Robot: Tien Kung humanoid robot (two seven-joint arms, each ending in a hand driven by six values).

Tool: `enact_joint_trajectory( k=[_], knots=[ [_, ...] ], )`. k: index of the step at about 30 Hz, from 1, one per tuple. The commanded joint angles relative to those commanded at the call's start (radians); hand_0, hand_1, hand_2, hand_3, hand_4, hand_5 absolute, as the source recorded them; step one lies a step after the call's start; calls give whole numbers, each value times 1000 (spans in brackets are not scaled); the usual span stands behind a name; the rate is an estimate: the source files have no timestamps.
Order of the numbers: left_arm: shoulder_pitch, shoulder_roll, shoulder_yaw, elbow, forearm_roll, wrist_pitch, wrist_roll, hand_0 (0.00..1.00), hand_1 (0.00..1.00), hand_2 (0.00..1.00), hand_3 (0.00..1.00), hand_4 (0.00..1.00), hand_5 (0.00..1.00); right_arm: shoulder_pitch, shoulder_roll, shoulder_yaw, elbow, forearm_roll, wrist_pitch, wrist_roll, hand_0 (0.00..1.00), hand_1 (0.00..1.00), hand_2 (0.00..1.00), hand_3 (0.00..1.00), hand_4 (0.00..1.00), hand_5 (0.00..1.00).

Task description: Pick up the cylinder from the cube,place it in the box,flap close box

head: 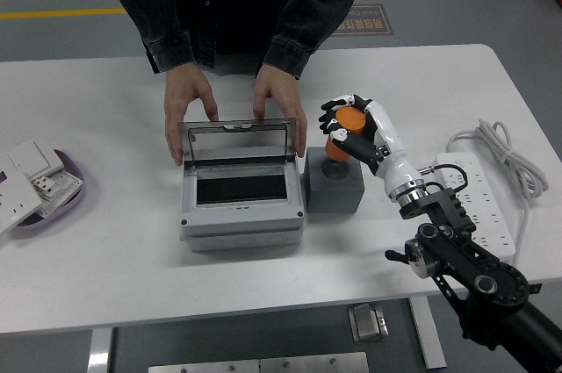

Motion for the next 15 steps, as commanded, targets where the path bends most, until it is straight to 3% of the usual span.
enact_joint_trajectory(
  k=[7,8,13,14,15],
  knots=[
    [2,-1,-2,-2,2,1,3,612,620,585,631,695,197,-8,22,-92,148,-149,-74,-56,354,333,245,232,2,2],
    [2,-1,-4,-2,5,1,4,612,620,584,631,695,198,-4,26,-111,164,-174,-87,-65,170,249,236,223,2,2],
    [3,-1,-12,-3,12,1,6,612,620,584,631,695,198,17,45,-209,177,-275,-120,-92,170,249,236,223,2,2],
    [2,-1,-12,-3,13,1,6,612,620,584,631,695,199,22,50,-230,174,-291,-126,-95,33,187,227,213,2,2],
    [2,-1,-12,-3,14,0,6,612,620,584,631,695,199,27,54,-248,172,-305,-133,-97,33,187,227,213,2,2]
  ],
)
